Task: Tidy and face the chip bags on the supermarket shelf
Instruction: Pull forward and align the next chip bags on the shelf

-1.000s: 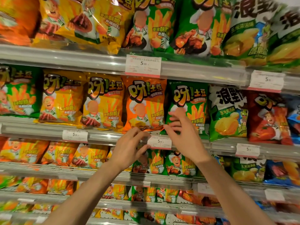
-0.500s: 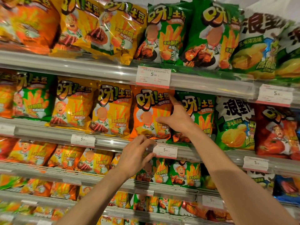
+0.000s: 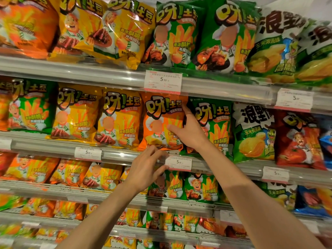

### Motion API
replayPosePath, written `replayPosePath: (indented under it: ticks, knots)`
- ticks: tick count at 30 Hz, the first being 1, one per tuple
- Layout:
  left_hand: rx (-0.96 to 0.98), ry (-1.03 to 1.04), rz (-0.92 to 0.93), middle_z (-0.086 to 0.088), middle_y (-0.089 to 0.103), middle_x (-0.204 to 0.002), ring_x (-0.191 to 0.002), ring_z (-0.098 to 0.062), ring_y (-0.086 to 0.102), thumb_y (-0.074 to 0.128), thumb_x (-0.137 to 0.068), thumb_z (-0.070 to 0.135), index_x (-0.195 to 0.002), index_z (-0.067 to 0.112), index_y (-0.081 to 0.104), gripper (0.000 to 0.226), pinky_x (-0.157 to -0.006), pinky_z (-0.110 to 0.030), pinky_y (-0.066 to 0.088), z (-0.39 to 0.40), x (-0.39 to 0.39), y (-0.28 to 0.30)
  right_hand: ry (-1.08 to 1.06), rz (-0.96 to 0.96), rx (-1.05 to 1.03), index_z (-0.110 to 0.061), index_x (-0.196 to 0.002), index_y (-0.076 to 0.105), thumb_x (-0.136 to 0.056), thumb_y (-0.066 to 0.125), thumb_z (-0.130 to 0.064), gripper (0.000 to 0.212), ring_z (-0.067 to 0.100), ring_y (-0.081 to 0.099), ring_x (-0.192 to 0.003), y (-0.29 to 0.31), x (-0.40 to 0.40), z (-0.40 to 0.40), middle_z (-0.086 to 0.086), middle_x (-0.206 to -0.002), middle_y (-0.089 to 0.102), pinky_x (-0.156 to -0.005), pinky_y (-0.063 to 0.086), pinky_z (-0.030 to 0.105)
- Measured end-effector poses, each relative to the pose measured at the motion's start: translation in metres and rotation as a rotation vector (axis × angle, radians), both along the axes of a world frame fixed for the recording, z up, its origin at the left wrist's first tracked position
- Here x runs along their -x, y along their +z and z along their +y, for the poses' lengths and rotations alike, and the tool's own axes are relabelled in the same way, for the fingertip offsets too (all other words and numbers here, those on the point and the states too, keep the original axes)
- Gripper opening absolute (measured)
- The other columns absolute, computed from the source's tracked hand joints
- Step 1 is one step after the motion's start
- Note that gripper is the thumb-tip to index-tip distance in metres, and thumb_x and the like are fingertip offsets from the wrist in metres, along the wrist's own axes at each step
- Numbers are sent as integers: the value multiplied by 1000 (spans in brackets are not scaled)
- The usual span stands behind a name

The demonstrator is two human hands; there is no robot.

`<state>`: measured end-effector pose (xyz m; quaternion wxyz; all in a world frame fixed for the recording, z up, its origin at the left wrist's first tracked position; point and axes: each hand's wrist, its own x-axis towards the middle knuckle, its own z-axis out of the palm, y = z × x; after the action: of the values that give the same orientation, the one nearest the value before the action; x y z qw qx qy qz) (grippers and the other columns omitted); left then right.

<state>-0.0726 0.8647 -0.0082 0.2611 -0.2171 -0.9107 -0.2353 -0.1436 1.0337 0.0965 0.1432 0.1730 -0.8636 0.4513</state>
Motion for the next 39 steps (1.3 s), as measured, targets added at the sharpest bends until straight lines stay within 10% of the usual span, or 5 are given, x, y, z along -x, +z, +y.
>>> replayPosePath:
  ticks: [5, 12, 26, 39]
  knots:
    - [49, 28, 46, 0, 55, -102, -88, -19, 58, 73, -88, 34, -116, 19, 63, 33, -66, -34, 51, 5, -7, -2, 137, -84, 187, -24, -153, 35, -95, 68, -20, 67, 5, 47, -130, 7, -22, 28, -13, -143, 46, -97, 45, 10]
    - [106, -13, 96, -4, 55, -101, -89, -22, 56, 72, -88, 32, -117, 16, 65, 34, -60, -32, 49, 24, -3, 0, -246, 161, 141, -18, -114, 64, -93, 70, -14, 22, 5, 64, -92, 1, -45, 120, 3, -118, 63, -77, 55, 15]
    - [43, -21, 24, 2, 54, -101, -92, -18, 57, 76, -85, 36, -118, 20, 66, 38, -64, -34, 51, 24, 6, 0, -45, -113, 174, -39, -151, 32, -85, 79, -16, 84, 13, 58, -121, -3, -5, 143, -7, -140, 52, -99, 55, 44]
    - [28, -2, -16, 5, 52, -105, -94, -15, 53, 74, -86, 39, -121, 20, 63, 41, -70, -31, 49, 25, 4, 1, -105, -47, 178, -34, -155, 29, -85, 79, -16, 88, 10, 43, -132, -13, 1, 140, -18, -139, 42, -111, 44, 42]
